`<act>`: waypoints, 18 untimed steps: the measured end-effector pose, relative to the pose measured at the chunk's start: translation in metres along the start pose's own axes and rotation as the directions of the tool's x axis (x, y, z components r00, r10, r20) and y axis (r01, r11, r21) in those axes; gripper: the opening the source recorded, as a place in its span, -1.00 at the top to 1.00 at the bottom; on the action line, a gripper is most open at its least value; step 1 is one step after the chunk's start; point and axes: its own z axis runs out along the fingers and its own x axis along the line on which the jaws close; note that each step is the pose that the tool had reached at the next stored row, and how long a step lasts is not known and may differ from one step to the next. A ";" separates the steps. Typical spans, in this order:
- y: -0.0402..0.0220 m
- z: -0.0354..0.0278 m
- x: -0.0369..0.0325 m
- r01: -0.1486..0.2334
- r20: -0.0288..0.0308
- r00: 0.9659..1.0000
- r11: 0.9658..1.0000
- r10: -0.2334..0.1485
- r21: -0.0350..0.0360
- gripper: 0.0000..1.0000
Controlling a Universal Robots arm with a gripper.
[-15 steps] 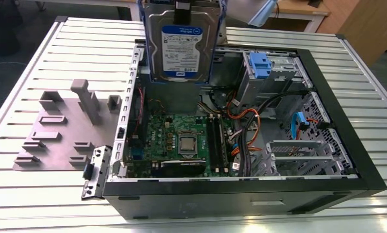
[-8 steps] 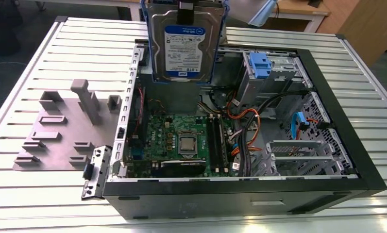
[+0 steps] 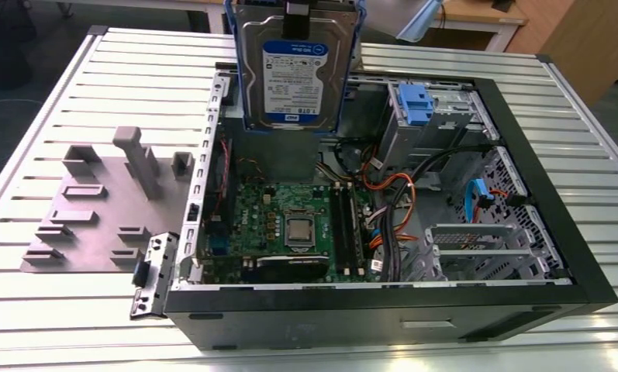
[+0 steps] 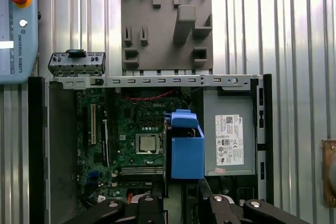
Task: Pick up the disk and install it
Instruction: 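Pick up the disk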
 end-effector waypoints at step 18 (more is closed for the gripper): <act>-0.0006 0.0011 -0.0019 0.000 0.000 1.000 1.000 0.000 0.000 0.30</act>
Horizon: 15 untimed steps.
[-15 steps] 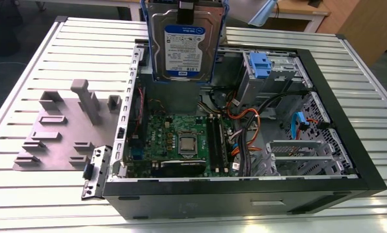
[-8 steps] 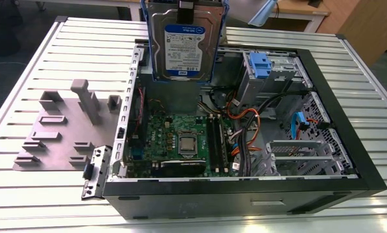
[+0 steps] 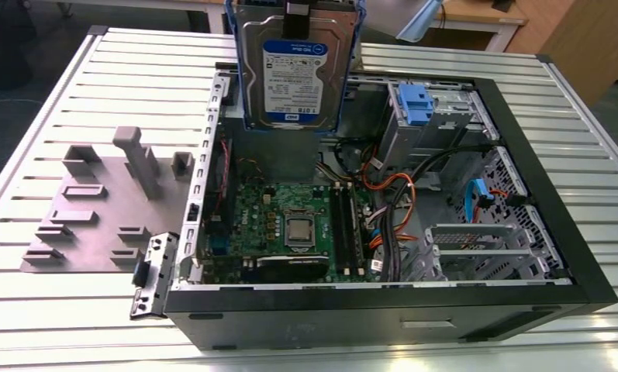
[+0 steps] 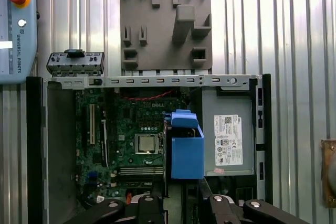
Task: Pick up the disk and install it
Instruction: 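Pick up the disk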
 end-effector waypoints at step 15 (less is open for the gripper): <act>-0.0161 0.0031 0.0016 0.000 0.000 1.000 1.000 0.000 0.000 0.30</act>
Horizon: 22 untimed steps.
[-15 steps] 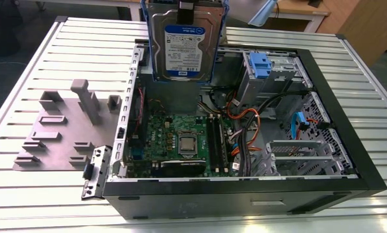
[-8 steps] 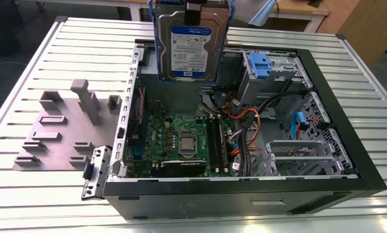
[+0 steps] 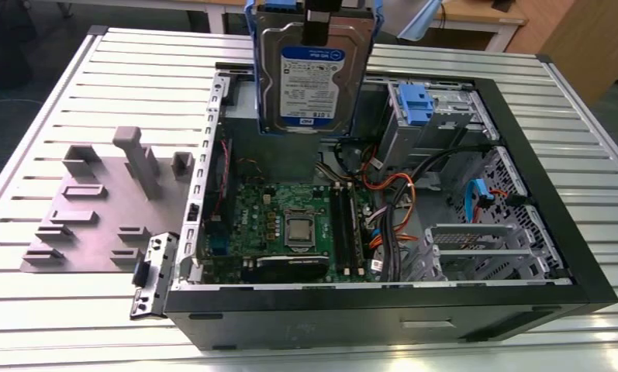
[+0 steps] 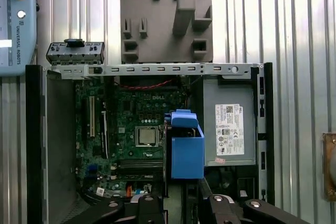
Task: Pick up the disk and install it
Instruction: 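Pick up the disk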
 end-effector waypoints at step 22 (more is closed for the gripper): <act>-0.0056 0.0038 0.0407 0.000 0.000 1.000 1.000 0.000 0.000 0.30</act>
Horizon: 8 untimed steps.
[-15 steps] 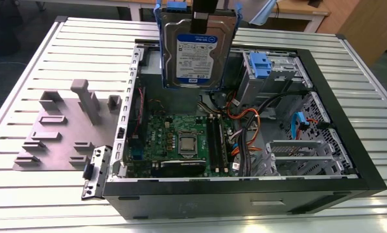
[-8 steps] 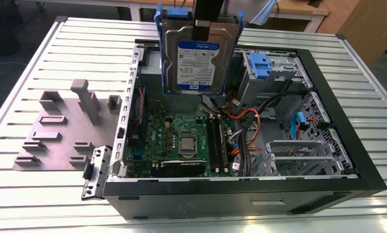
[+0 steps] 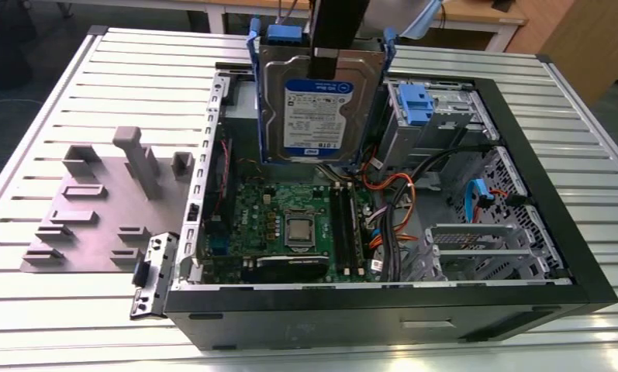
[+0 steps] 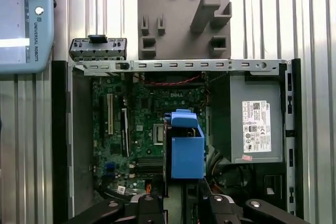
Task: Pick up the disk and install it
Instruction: 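Pick up the disk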
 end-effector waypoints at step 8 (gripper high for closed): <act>-0.0013 0.0008 0.0120 0.000 0.000 1.000 1.000 0.000 0.000 0.30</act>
